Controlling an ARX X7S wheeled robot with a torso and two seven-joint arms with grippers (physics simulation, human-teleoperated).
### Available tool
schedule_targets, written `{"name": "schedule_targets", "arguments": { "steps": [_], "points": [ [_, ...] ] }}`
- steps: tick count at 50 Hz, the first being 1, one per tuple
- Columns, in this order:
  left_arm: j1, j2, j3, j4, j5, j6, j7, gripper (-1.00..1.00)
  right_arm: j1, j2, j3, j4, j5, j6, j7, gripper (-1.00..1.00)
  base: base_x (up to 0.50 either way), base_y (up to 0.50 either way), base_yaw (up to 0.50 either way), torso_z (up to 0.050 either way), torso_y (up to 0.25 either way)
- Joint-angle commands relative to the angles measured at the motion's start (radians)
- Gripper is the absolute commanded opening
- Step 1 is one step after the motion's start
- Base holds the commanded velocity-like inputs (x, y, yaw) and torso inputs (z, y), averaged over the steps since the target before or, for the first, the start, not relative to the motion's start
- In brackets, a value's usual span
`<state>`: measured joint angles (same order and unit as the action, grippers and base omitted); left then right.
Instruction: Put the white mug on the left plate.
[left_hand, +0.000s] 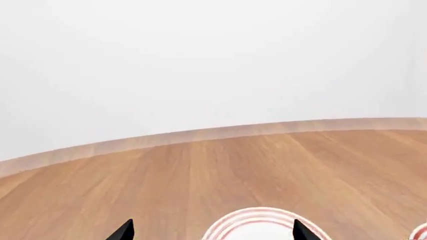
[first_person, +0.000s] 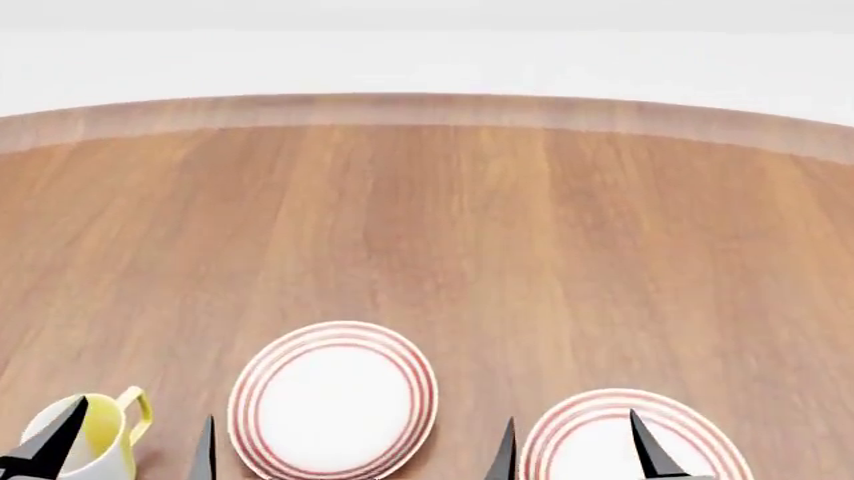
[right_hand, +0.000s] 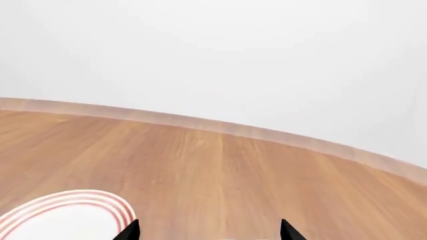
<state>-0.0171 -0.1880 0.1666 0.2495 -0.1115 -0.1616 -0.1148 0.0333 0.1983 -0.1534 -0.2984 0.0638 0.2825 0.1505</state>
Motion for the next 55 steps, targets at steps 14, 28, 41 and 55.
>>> {"name": "schedule_targets", "arguments": {
  "steps": [14,28,41,55],
  "points": [
    [0.002,-0.017,0.02,0.002,-0.008,0.012,-0.005,1.0,-0.002,0.013,-0.012,-0.005,0.002,-0.009,0.018,1.0,0.08,0.0,0.0,0.0,0.001],
    [0.179,-0.141,0.041,0.03,0.018,0.244,0.081,1.0,-0.01,0.015,-0.007,0.008,0.023,-0.021,0.023,1.0,0.0,0.0,0.0,0.0,0.0],
    [0.337,-0.238,0.04,0.05,0.043,0.407,0.133,1.0,-0.003,0.019,-0.013,0.005,0.028,-0.016,0.03,1.0,0.0,0.0,0.0,0.0,0.0],
    [0.446,-0.312,0.036,0.093,0.059,0.47,0.161,1.0,-0.004,0.026,-0.019,-0.004,0.031,-0.013,0.04,1.0,0.0,0.0,0.0,0.0,0.0]
  ]
}}
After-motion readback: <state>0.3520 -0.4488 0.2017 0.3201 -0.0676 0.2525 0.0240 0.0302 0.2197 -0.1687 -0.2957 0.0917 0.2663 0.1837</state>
